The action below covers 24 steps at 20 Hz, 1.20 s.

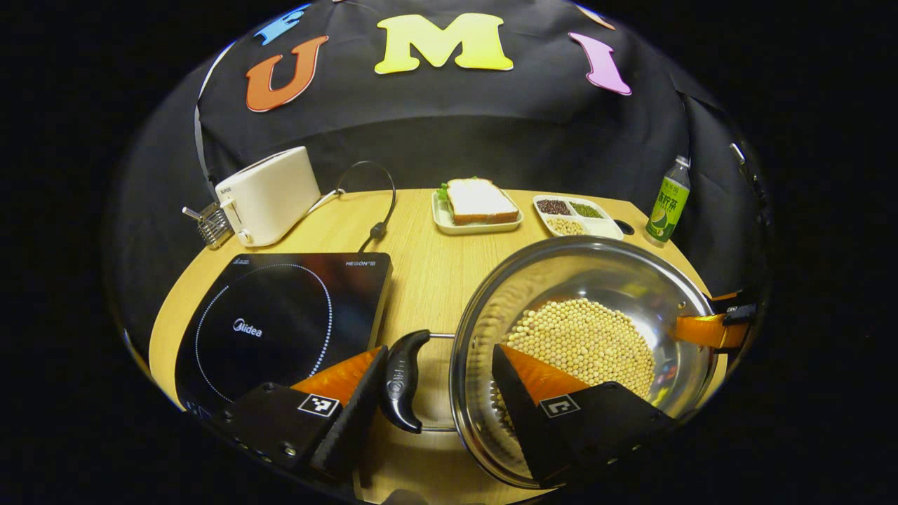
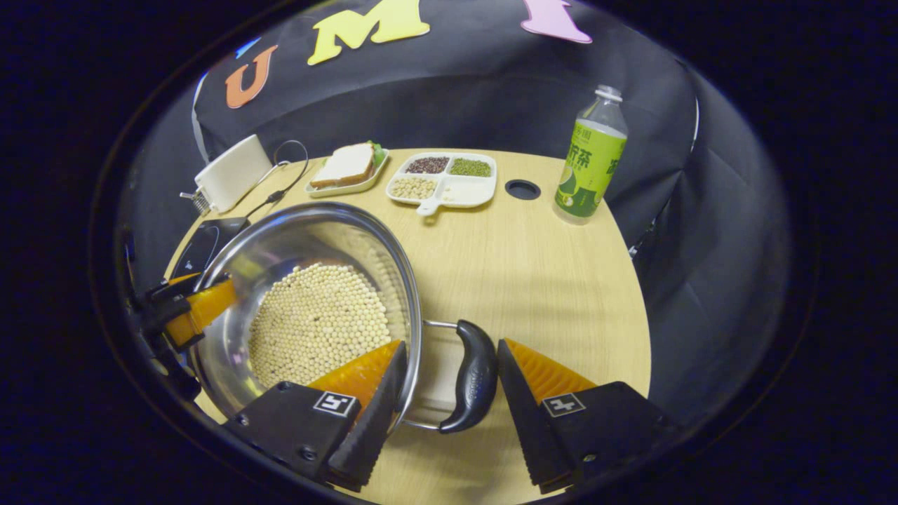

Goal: First push the handle of the pot to place it horizontally, then grasp the pot with both hands and set it on the induction cooktop.

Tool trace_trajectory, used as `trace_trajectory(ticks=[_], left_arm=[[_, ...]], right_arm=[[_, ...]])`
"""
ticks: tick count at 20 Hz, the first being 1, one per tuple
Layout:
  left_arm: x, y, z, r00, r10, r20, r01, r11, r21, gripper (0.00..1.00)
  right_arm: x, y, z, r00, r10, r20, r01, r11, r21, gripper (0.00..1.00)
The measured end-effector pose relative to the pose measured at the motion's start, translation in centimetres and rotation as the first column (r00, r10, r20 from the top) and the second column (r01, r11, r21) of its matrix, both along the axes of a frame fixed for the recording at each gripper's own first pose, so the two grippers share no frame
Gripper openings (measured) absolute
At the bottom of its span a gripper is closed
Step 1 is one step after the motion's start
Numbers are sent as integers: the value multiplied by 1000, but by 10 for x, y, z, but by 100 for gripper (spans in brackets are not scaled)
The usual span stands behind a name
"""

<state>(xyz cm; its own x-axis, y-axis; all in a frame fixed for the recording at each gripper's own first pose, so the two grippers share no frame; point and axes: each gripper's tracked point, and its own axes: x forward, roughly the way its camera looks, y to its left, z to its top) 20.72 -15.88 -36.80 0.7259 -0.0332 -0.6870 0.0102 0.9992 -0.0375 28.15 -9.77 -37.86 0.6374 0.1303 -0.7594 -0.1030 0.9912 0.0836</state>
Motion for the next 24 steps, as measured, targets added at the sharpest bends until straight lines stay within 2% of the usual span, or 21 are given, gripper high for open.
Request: trace_trajectory(ticks=[1, 2, 3, 6, 7, 8, 10, 11, 12, 18, 21, 24], left_arm=[[0, 3, -1, 1000, 3, -3, -3, 1000, 12, 86], [3, 4, -2, 1000, 6, -2, -6, 1000, 13, 83], [3, 3, -3, 1000, 5, -5, -5, 1000, 12, 75], [1, 3, -2, 1000, -7, -17, 8, 1000, 16, 73], [2, 3, -1, 1000, -9, -21, 9, 1000, 15, 82], [1, 4, -1, 999, -10, -30, 10, 1000, 11, 72], [-1, 3, 1, 998, -6, -55, 6, 1000, 5, 69], [-1, 4, 3, 998, -13, -62, 13, 1000, 9, 56], [-1, 5, 8, 998, -24, -52, 24, 1000, 10, 66], [-13, 30, 55, 995, -95, 29, 96, 995, -16, 65], [-22, 63, 79, 991, -122, 64, 123, 992, -8, 64], [-37, 105, 91, 990, -117, 78, 117, 993, 2, 64]], right_arm=[[1, -1, 0, 1000, 0, -2, 0, 1000, -7, 75], [1, 0, 0, 1000, -5, -2, 5, 1000, -5, 76], [2, 0, -1, 1000, -4, -3, 4, 1000, 1, 70], [0, 0, -2, 1000, -17, -25, 17, 1000, 13, 67], [0, 0, -1, 999, -19, -30, 20, 1000, 18, 65], [-1, 0, 0, 999, -19, -32, 20, 1000, 22, 64], [-5, 1, -2, 999, -17, -50, 19, 999, 28, 59], [-7, 2, 0, 998, -20, -54, 22, 999, 36, 57], [-12, 2, 4, 998, -24, -56, 26, 999, 41, 57], [-49, 24, 59, 994, -104, 14, 104, 994, 35, 55], [-68, 56, 79, 992, -122, 34, 121, 992, 43, 55], [-84, 99, 92, 992, -117, 50, 115, 992, 53, 55]])
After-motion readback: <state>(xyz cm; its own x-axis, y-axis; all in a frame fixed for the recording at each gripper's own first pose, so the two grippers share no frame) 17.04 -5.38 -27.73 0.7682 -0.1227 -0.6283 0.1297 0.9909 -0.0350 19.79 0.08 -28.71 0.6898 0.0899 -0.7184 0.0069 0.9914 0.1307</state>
